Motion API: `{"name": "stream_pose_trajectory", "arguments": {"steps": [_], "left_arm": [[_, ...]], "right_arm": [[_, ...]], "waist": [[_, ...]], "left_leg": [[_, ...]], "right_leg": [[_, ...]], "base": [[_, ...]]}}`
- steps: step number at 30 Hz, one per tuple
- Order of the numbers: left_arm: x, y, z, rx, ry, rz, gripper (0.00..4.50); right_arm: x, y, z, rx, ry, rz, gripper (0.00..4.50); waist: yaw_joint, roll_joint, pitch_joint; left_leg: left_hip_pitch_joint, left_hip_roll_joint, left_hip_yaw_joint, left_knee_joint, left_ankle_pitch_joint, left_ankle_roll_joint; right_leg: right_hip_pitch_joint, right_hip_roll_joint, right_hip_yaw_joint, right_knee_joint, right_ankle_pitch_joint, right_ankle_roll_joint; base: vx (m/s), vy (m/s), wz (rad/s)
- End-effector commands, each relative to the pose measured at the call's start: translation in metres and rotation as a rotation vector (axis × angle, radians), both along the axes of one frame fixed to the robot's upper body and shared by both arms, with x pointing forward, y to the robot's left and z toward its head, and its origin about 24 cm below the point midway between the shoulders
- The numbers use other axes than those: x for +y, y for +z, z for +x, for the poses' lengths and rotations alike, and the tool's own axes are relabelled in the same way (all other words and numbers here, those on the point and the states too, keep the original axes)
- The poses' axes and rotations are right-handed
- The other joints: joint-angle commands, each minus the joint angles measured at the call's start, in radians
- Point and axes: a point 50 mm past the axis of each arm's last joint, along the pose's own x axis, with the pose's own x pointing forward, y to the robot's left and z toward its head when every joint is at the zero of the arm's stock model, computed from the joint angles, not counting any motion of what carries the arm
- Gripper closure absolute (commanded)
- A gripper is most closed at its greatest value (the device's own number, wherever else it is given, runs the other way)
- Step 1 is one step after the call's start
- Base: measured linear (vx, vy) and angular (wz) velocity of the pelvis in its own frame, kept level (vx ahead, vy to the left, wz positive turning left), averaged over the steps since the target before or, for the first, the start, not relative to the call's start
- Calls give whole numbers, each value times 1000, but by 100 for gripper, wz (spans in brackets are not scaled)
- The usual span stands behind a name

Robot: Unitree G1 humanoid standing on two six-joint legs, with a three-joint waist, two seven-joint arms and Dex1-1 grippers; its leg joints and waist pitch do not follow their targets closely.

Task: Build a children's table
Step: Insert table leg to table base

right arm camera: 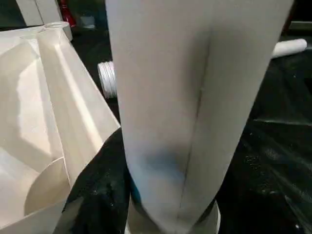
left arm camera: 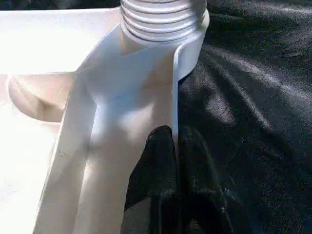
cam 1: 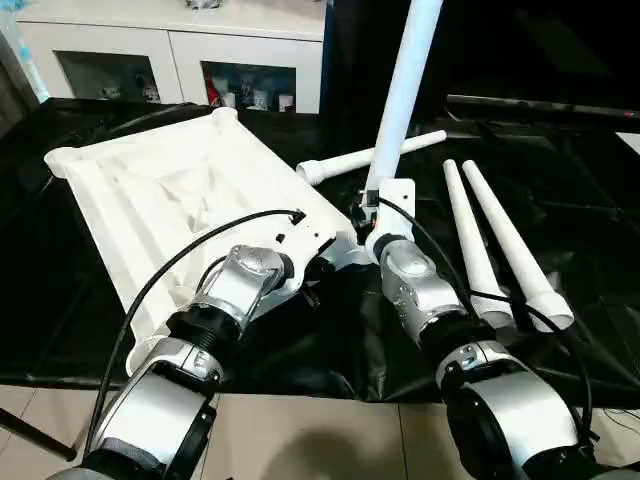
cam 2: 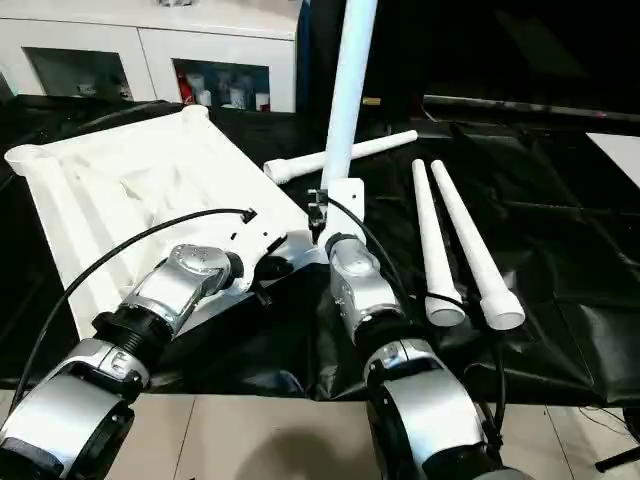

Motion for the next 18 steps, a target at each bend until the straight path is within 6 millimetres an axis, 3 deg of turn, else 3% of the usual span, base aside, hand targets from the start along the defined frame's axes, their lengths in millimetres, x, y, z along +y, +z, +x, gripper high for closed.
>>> {"name": "stream_pose_trajectory", "arguments": {"steps": [1,2,3,4,6,12,14,15,16,17,18], "left_arm": [[2,12,7,-54,34,-8,450],[2,13,7,-56,32,-10,450],[2,13,7,-57,31,-11,450],[2,14,7,-63,28,-12,450],[3,14,8,-69,23,-14,450],[7,17,8,-89,-9,-8,450],[10,18,6,-97,-43,-15,450],[12,19,4,-105,-85,-22,450],[13,19,1,-109,-134,-37,450],[13,19,0,-108,-137,-38,450],[15,19,-1,-97,-146,-41,450]], "right_arm": [[-10,-48,-22,203,-1,-21,261],[-9,-45,-20,181,8,-9,261],[-9,-43,-19,171,10,-3,205],[-8,-38,-17,148,20,22,191],[-7,-29,-12,100,46,64,185],[-8,-5,-4,-30,163,133,131],[-12,4,-2,-76,242,159,112],[-17,10,-5,-108,345,160,107],[-22,14,-8,-133,432,150,100],[-23,14,-9,-134,440,148,76],[-27,14,-12,-130,478,142,68]], "waist": [[1,11,-45],[1,12,-44],[1,12,-45],[1,12,-45],[0,12,-46],[4,11,-52],[4,10,-60],[4,2,-59],[11,4,-65],[10,3,-70],[10,3,-69]], "left_leg": [[2,39,-14,-72,-320,-16],[3,40,-14,-72,-324,-15],[2,40,-14,-72,-316,-14],[1,40,-14,-72,-315,-12],[1,40,-13,-71,-316,-7],[-9,40,-9,-62,-219,34],[-14,39,-7,-52,-119,64],[-17,36,-5,-50,-103,85],[-20,37,-7,-42,-55,122],[-22,36,-7,-35,7,156],[-21,34,-6,-32,21,171]], "right_leg": [[22,-73,53,-93,-258,-167],[20,-73,53,-94,-258,-167],[22,-72,53,-92,-244,-170],[22,-72,53,-92,-238,-172],[22,-72,53,-91,-227,-180],[34,-75,51,-80,-118,-216],[39,-72,50,-62,26,-247],[43,-69,48,-61,60,-250],[49,-68,47,-50,151,-252],[47,-66,46,-37,262,-265],[45,-63,45,-36,292,-276]], "base": [[0,0,0],[0,0,0],[0,0,0],[0,0,0],[0,0,0],[0,0,0],[0,0,0],[0,0,0],[0,0,0],[0,0,0],[0,0,0]]}}
